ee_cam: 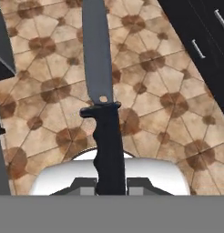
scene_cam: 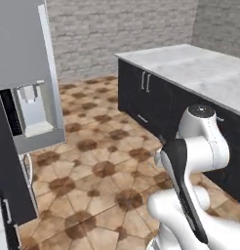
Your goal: Retrieve the butter from the fridge and place it on a plate on the dining table. Then retrieve the butter knife by the fridge and place it near the plate.
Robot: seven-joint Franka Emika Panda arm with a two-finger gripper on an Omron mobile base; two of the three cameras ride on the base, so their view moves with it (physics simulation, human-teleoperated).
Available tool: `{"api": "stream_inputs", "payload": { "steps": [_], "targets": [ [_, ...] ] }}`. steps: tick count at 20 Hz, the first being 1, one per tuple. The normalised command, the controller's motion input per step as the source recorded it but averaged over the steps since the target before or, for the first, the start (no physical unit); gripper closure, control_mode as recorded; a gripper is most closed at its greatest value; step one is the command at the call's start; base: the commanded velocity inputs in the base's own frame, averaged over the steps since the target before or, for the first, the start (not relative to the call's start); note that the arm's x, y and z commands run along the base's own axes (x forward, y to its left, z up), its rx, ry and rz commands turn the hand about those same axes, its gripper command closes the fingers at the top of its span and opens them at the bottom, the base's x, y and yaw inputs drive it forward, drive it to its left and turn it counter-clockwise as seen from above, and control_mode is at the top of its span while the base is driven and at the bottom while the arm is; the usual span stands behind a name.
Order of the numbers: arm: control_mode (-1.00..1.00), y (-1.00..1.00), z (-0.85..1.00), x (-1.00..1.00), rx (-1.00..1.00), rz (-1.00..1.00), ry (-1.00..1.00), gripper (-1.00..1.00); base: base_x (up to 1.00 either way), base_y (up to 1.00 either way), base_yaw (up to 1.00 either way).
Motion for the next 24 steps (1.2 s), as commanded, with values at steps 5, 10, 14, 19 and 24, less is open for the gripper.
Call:
{"api": "stream_inputs", "payload": {
  "steps": [5,10,14,19,24],
  "targets": [
    [1.0,0.0,0.0,0.0,0.0,0.0,0.0,1.0,-0.09,-0.25,-0.88],
    [1.0,0.0,0.0,0.0,0.0,0.0,0.0,1.0,-0.03,-0.41,-0.83],
    [1.0,0.0,0.0,0.0,0.0,0.0,0.0,1.0,-0.07,-0.83,-0.75],
    [1.0,0.0,0.0,0.0,0.0,0.0,0.0,1.0,0.0,-1.0,-0.71],
    [1.0,0.0,0.0,0.0,0.0,0.0,0.0,1.0,0.08,-1.0,-0.66]
  ]
}}
